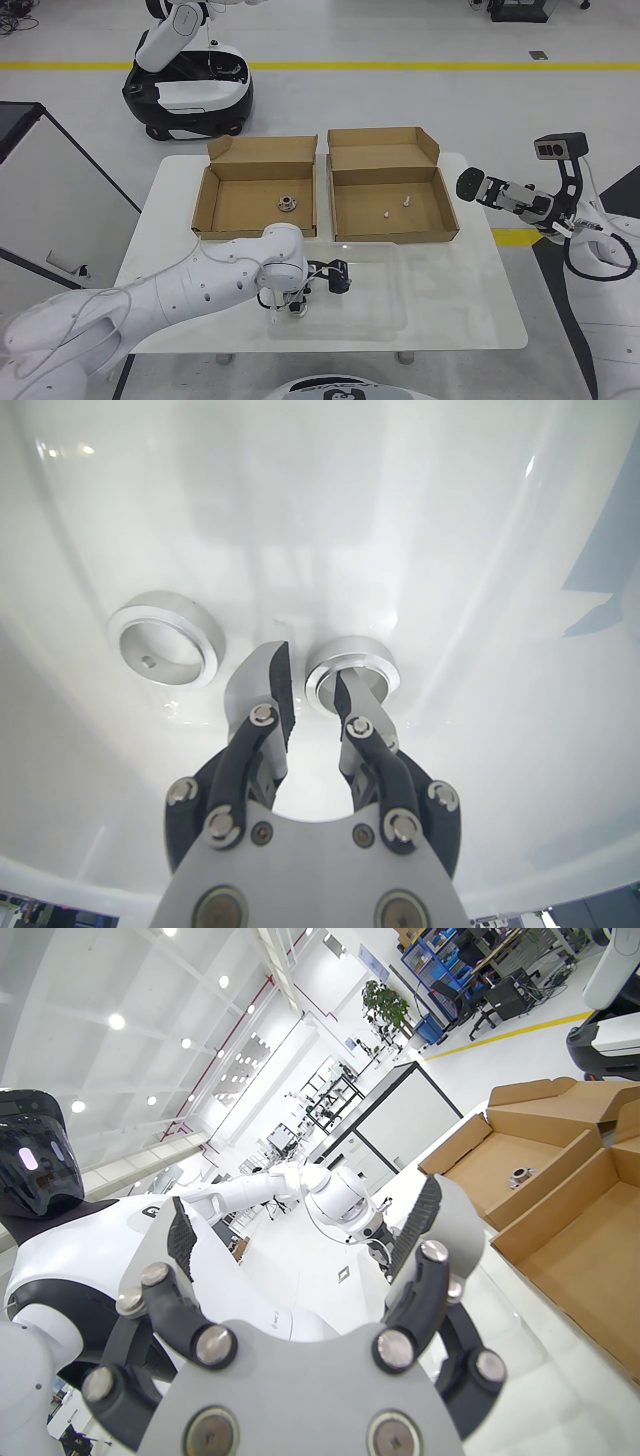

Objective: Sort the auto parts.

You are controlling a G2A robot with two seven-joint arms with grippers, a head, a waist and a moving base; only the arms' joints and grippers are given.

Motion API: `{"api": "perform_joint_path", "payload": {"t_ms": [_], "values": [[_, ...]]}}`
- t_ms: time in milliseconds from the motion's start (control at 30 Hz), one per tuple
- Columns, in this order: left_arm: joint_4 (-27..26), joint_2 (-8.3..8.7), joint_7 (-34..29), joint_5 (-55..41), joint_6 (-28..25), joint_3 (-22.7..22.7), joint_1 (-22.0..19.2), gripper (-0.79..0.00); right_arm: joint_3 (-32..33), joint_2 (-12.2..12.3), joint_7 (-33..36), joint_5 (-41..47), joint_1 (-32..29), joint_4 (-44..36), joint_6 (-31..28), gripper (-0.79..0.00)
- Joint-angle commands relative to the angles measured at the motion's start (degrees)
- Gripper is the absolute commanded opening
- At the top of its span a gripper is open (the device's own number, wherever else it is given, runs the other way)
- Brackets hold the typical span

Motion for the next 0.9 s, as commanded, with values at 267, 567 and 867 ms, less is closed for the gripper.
{"api": "perform_joint_path", "payload": {"t_ms": [267,567,867], "values": [[0.22,0.15,0.21,-0.10,-0.21,0.00,0.55,-0.542,0.00,0.00,0.00,0.00,0.00,0.00,0.00,0.000],[1.39,-0.50,0.39,0.82,-0.39,0.00,0.65,-0.785,0.00,0.00,0.00,0.00,0.00,0.00,0.00,0.000],[-2.45,0.11,-0.10,-2.89,0.11,0.00,-2.97,-0.785,0.00,0.00,0.00,0.00,0.00,0.00,0.00,0.000]]}}
